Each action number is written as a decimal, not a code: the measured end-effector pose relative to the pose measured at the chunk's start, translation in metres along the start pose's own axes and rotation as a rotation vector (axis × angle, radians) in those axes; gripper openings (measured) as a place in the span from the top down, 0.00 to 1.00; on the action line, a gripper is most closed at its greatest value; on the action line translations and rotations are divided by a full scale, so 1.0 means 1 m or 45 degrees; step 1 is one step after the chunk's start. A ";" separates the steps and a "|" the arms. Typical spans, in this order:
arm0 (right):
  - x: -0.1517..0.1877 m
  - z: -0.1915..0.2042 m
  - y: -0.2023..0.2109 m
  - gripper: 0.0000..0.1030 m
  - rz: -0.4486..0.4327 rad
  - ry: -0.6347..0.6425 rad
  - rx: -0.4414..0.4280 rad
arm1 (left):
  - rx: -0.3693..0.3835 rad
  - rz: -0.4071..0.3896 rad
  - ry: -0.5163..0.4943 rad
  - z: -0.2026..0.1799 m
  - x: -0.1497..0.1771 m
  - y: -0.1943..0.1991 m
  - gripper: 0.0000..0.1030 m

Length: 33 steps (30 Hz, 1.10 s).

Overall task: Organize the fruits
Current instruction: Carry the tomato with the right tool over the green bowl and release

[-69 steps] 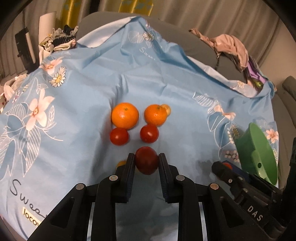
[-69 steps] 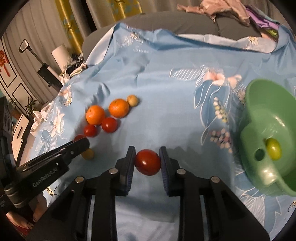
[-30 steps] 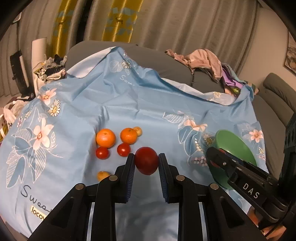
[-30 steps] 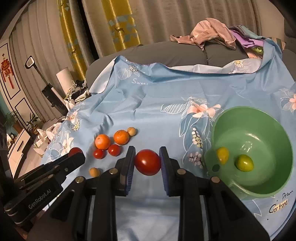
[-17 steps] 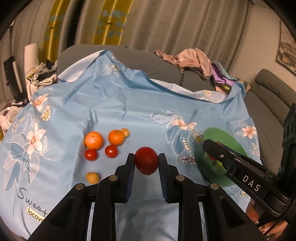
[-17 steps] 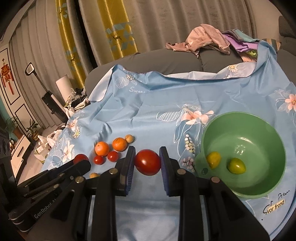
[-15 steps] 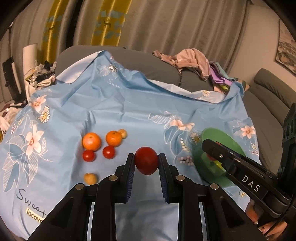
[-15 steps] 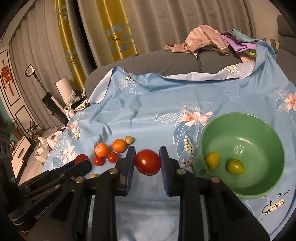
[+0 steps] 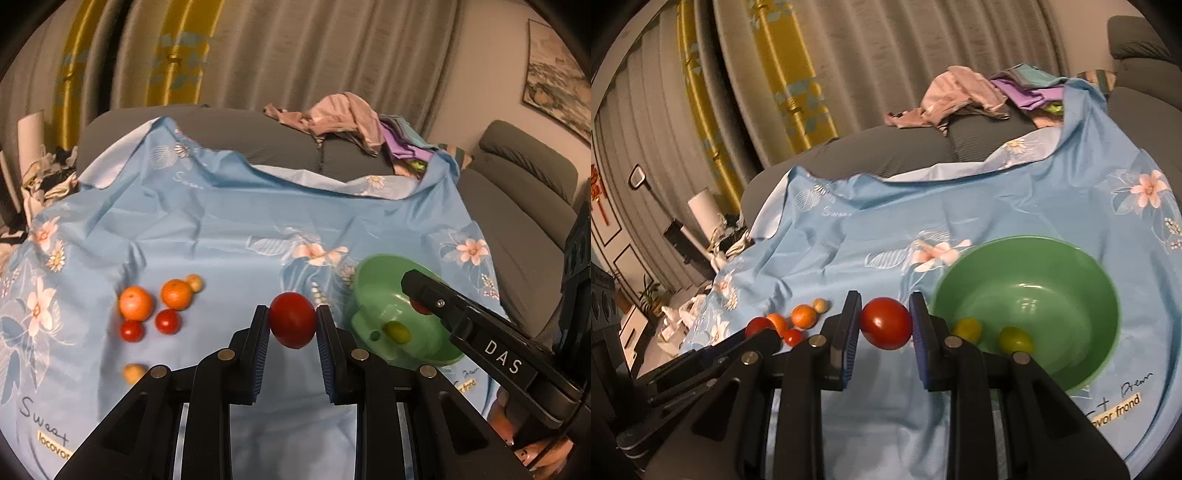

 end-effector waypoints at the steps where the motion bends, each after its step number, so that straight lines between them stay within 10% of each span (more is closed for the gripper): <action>1: 0.000 -0.004 0.002 0.73 -0.007 -0.010 0.004 | 0.007 -0.002 -0.007 -0.004 -0.001 -0.001 0.75; 33: 0.001 -0.100 0.026 0.73 -0.058 -0.321 0.179 | 0.095 0.081 -0.197 -0.097 -0.012 -0.048 0.75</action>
Point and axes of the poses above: each gripper's, at about its wrist camera, not at the fingertips, and y roughly against the way its jaws point, z to its left, x to its underside, the point moved 2 cm from there along -y, roughly the way its jaws point, and after that the axes turned 12 degrees about z, right-handed, at the moved point
